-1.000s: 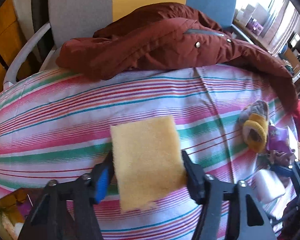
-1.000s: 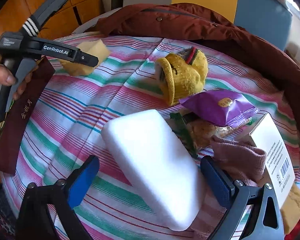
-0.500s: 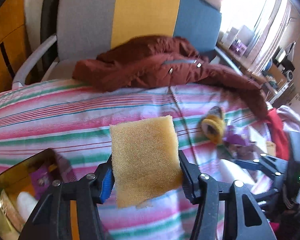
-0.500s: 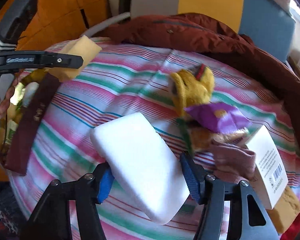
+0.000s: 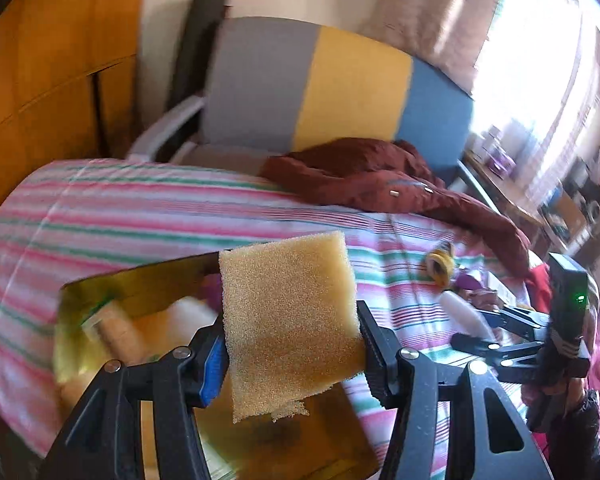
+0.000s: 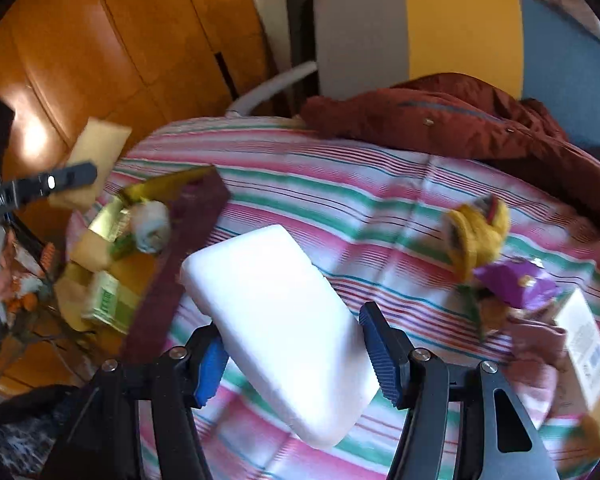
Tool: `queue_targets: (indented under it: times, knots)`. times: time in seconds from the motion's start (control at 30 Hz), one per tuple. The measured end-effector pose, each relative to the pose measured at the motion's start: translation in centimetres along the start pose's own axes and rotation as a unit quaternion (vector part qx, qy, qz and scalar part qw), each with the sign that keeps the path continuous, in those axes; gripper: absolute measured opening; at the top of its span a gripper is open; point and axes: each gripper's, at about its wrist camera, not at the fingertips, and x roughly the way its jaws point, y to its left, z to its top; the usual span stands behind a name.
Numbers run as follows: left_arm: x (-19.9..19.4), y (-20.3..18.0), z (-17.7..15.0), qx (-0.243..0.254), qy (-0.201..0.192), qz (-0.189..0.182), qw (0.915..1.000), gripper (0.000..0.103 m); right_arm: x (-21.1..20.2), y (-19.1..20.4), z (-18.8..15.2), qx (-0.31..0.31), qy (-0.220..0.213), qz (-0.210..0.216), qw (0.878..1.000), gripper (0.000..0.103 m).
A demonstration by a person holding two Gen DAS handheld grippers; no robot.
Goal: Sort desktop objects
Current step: 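Carry the sponge in the left tool while the right tool carries the white block into the tray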
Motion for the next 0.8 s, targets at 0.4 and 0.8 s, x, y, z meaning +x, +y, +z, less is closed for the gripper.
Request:
queue_targets:
  times: [0.4, 0.8]
  knots:
    - [-3.6, 11.5, -5.8, -0.102, 0.008, 0.030, 0.9943, 0.057, 2.0, 11.9, 2.8, -0.001, -0.002, 0.105, 0.994, 0.063]
    - [-3.6, 13.0, -8.6, -0.095, 0.031, 0.014, 0.9949, 0.084, 6.3, 19.0, 4.5, 0.063, 0.003, 0.155, 0.986, 0.090]
